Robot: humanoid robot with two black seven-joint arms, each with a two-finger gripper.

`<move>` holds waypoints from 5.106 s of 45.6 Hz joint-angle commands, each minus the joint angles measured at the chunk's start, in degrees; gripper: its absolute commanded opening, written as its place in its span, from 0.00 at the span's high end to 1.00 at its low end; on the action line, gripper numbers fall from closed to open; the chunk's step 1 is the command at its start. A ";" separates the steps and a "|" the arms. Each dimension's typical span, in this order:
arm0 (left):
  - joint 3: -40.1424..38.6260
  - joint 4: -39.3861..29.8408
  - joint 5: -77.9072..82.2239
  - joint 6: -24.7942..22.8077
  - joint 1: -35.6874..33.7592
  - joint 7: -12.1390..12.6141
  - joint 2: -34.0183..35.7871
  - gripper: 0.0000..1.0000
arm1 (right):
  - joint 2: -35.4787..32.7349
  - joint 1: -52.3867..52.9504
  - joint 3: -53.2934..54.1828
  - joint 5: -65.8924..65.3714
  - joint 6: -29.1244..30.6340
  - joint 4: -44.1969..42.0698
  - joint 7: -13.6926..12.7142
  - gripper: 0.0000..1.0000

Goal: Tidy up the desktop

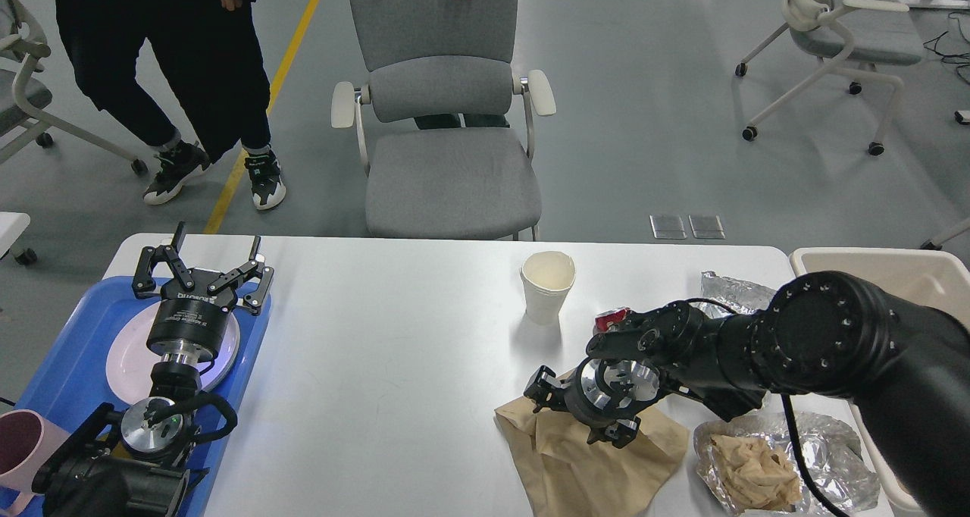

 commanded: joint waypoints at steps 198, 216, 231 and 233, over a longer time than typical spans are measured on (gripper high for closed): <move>0.00 0.00 0.00 -0.44 0.06 0.00 0.00 0.04 | 4.40 7.48 -3.96 -22.74 0.70 15.36 -6.39 0.09; 0.00 0.00 0.00 -0.44 0.06 0.00 0.00 0.04 | 4.05 1.59 -3.61 -26.25 0.26 10.70 -6.48 0.18; 0.00 0.00 0.00 -0.44 0.15 0.00 0.00 0.04 | 3.79 -0.61 -3.52 -28.02 -0.53 9.82 -6.39 0.72; 0.00 0.00 0.00 -0.44 0.06 0.00 0.00 0.04 | 3.79 -0.70 -3.43 -28.01 -0.53 10.00 -6.39 0.79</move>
